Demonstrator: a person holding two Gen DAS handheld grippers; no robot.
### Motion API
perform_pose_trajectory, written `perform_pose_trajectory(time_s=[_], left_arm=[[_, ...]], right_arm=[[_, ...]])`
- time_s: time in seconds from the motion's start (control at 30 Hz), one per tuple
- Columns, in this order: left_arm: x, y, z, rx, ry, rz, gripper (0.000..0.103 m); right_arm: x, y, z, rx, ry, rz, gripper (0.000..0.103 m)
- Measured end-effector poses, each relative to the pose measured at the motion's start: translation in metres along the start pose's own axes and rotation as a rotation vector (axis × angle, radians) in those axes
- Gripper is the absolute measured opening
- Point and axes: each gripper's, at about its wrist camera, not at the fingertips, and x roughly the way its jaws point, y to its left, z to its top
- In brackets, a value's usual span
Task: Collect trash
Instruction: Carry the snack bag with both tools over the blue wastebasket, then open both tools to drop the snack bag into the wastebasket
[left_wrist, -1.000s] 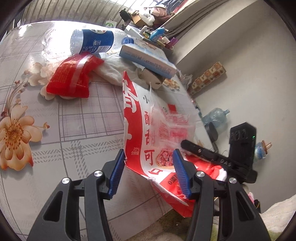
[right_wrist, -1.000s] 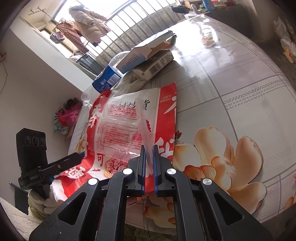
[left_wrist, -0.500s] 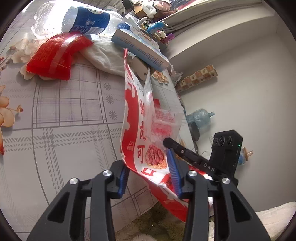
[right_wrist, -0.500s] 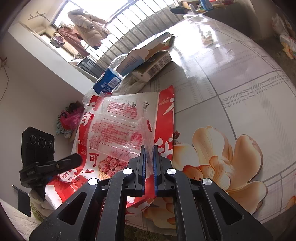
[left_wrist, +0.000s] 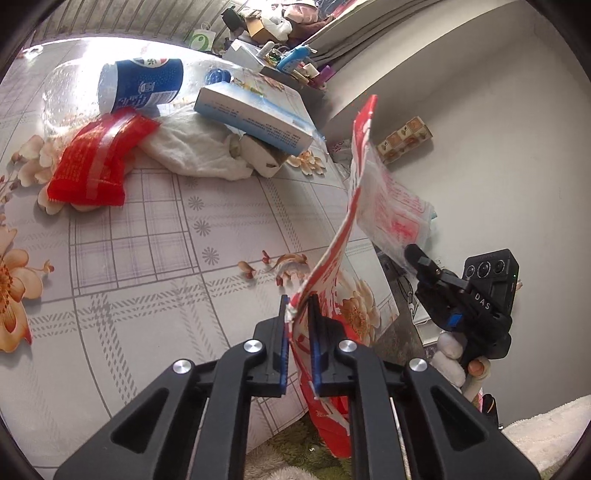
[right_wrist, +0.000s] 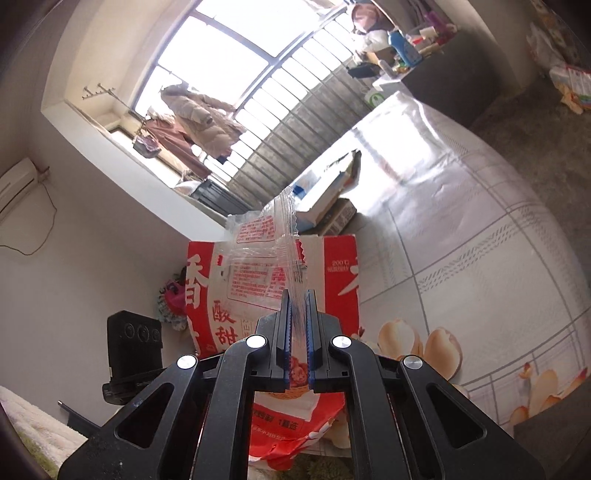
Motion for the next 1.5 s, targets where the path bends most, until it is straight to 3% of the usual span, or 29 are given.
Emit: perform_pose_trajectory(time_s=[0.33, 0.77, 0.97, 1.07, 1.2, 1.3, 1.5], left_arm=[[0.001, -0.042, 0.022, 0.101, -0.024, 0.054, 0.008], [0.066, -0.113, 0.065, 0.287, 0.046, 0.017, 0.008], [0.131, -0.170, 0.092, 0.431, 0.123, -0.028, 0.008], [0.178, -0.197, 0.106, 0.459, 0.195, -0.069, 0.009], [0.247, -0.233, 0.113, 0.526, 0.280, -0.060, 0.009], [0.304, -0.257, 0.110, 0.581, 0.355, -0.022, 0.009], [0.428, -0.288, 0.096, 0.673, 0.464, 0.128, 0.010]], right_arm=[[-0.050, -0.017, 0.012, 0.018, -0.155, 0.028, 0.005], [-0.118, -0.066, 0.020, 0.105, -0.368, -0.033, 0.005], [-0.171, -0.097, 0.023, 0.153, -0.508, -0.153, 0.005], [-0.192, -0.109, 0.024, 0.166, -0.567, -0.261, 0.005], [-0.211, -0.139, 0.022, 0.221, -0.615, -0.393, 0.005], [-0.215, -0.172, 0.016, 0.295, -0.618, -0.483, 0.005], [-0.199, -0.247, 0.015, 0.459, -0.560, -0.607, 0.005]])
